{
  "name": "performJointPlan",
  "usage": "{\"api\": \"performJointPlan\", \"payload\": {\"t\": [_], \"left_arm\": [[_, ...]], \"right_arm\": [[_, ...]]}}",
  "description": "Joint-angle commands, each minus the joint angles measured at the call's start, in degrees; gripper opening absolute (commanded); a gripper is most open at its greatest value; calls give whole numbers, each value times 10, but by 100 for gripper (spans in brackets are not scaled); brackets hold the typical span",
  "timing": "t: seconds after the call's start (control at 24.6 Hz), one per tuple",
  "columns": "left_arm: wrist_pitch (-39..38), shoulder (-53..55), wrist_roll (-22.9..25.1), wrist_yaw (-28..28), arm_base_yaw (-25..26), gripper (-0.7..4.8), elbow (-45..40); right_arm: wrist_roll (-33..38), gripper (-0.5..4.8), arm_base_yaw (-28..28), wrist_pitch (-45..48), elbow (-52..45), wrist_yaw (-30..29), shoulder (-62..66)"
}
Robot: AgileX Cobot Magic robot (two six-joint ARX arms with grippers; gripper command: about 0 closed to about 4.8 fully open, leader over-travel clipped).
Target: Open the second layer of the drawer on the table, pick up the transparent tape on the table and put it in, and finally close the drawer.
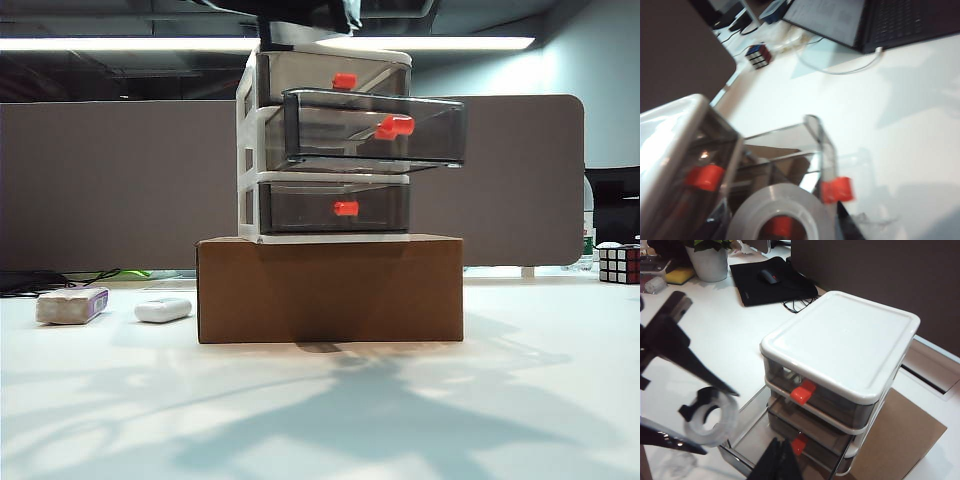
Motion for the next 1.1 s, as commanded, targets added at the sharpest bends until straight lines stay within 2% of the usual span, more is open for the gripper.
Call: {"api": "performJointPlan", "payload": {"t": [0.04, 0.24, 0.49, 0.57, 0.61, 0.69, 0.81, 0.94, 1.1], "left_arm": [[16, 22, 1, -2, 1, 166, 22], [68, 49, 0, 2, 1, 166, 24], [80, 94, 0, -2, 1, 166, 39], [76, 109, 0, -2, 1, 200, 48], [76, 114, -2, -2, 1, 241, 52], [76, 117, -2, -3, 1, 284, 53], [76, 117, -2, -3, 2, 299, 53], [75, 117, -2, -3, 7, 348, 56], [76, 116, -2, -23, 8, 349, 60]], "right_arm": [[0, -5, 0, -2, 2, 12, -15], [0, -5, 0, -2, 2, 16, -26], [1, -5, 0, -15, 2, 16, -28], [0, -5, 0, -18, 2, 16, -28], [0, -5, 0, -18, 2, 16, -28], [0, -5, 0, -18, 2, 16, -28], [1, -5, 0, -18, 2, 16, -28], [0, -5, 0, -18, 2, 16, -28], [0, -5, 0, -18, 2, 15, -28]]}}
